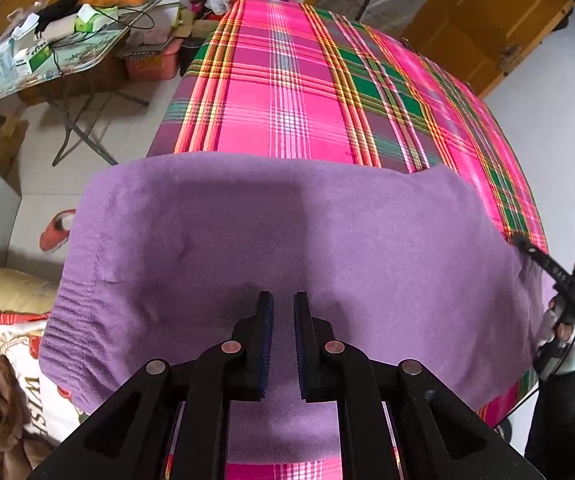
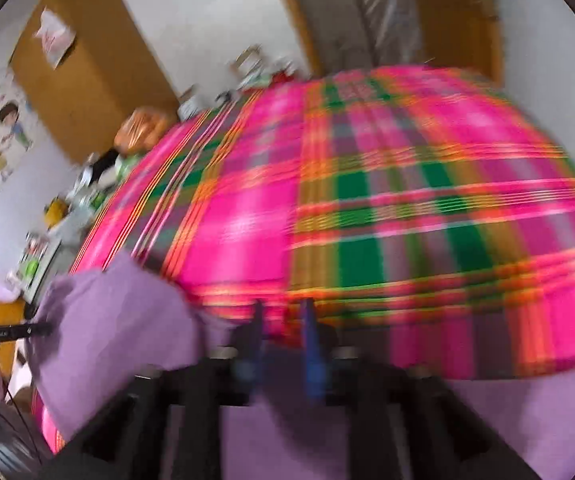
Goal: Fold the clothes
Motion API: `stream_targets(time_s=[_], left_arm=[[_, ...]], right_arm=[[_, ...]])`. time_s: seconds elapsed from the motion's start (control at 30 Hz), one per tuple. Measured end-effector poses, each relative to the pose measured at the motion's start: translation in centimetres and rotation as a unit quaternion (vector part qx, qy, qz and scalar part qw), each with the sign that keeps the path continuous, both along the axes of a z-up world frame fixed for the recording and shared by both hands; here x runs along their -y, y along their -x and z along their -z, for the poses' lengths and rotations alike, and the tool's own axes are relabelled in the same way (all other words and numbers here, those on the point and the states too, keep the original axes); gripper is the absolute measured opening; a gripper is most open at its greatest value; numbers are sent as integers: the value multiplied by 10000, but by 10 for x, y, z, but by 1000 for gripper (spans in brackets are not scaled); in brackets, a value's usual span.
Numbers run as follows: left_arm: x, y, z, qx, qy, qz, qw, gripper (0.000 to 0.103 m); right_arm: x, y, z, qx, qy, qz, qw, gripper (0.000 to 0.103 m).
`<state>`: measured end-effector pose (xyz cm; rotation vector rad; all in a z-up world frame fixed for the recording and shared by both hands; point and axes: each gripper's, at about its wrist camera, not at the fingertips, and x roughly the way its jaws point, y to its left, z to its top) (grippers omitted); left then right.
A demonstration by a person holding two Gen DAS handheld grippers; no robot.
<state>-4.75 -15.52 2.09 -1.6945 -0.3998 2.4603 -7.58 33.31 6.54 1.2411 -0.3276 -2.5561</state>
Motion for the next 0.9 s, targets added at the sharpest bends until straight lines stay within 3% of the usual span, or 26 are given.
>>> stream_targets(time_s=[0.03, 0.17, 0.33, 0.4, 0.43, 0.47, 0.63, 0.7, 0.8, 0.9], left_arm=[[1, 0, 0, 4, -15, -15, 10000, 10], [-1, 1, -1, 15, -59, -57, 10000, 10], [-16, 1, -4, -4, -36, 105, 9999, 10], [-21, 0, -4, 2, -12, 169, 9999, 10], [-22, -1, -4, 15, 0, 182, 9998, 10], [-22, -1, -3, 31, 12, 179, 9998, 10], [-16, -1, 1, 122, 59, 67, 9999, 10], [-15, -1, 2, 140, 64, 54, 9999, 10], [-17, -2, 2, 138, 60, 88, 9998, 10], [-19, 0, 1, 138, 48, 118, 9998, 10]], right_arm=[[-11, -6, -2, -34, 18, -17, 10000, 51], [-10, -14, 3, -1, -263, -339, 9991, 52], [33, -17, 16, -117, -984, -975, 9903, 53], [38, -17, 18, -195, -1199, -1082, 9867, 37], [35, -17, 16, -204, -1096, -1078, 9879, 14], [32, -16, 14, -211, -986, -1071, 9891, 5], [-2, -9, 11, -200, -565, -245, 9979, 0], [-23, -7, 11, -32, -317, 165, 9994, 1], [-29, -19, 0, -278, -142, 57, 9995, 4], [-10, -31, -7, -457, -286, -484, 9974, 28]])
